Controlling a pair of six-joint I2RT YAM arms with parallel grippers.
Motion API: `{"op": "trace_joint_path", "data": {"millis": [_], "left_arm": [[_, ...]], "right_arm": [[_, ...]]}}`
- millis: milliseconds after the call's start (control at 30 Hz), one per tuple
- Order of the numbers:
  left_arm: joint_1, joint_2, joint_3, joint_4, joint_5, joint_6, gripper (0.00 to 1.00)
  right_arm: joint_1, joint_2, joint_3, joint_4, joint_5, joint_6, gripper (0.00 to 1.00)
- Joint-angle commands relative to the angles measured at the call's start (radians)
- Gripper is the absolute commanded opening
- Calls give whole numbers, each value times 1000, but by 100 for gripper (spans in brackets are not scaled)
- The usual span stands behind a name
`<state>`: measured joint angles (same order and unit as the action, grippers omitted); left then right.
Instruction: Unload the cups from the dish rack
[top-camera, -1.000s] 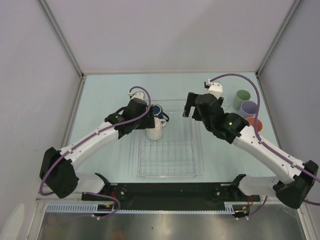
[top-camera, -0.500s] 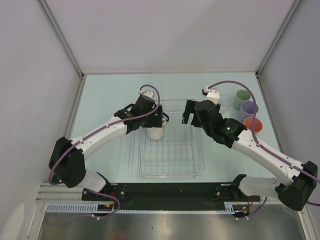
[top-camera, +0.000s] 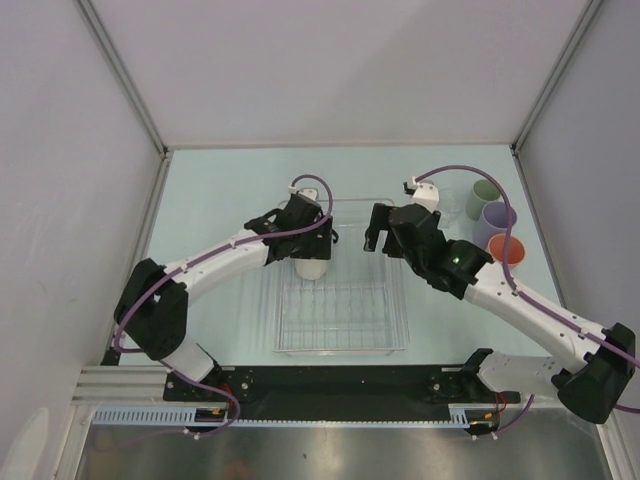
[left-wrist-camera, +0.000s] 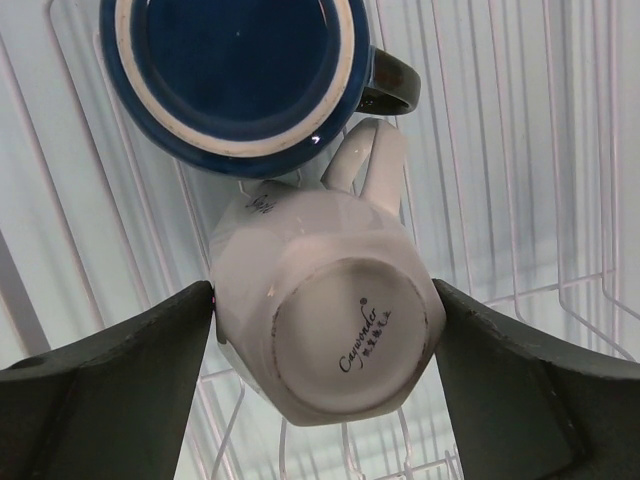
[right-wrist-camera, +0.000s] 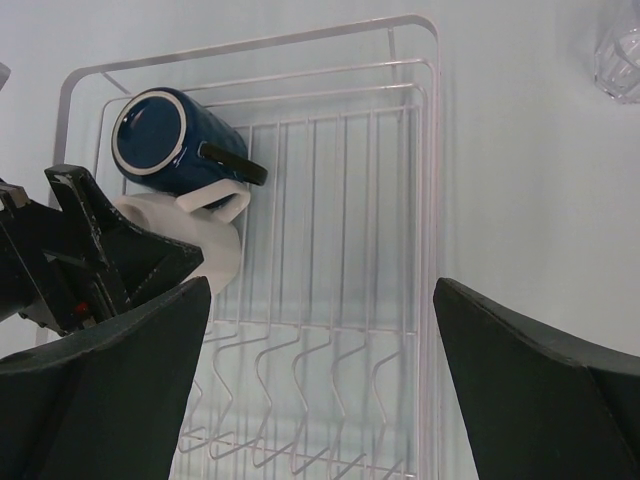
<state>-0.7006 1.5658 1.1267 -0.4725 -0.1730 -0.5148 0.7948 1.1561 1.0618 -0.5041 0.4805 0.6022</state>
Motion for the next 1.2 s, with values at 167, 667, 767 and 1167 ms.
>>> {"op": "trace_joint_path", "data": {"millis": [167,667,767,1167], "left_arm": [[-11,54,35,20,-2,-8,88],[-42,51,84,-163,-161,-5,87],[-42,16,82,-161,-178,-5,89],[-42,-21,117,-166,-171,1,91]], "right_arm": [[-3,-36,-23,35,3,14,100],[-5,-47,-51,33,-5,27,100],[-6,-47,-52,38,-6,28,100],[-5,-52,-56,35,-13,38,100]]}}
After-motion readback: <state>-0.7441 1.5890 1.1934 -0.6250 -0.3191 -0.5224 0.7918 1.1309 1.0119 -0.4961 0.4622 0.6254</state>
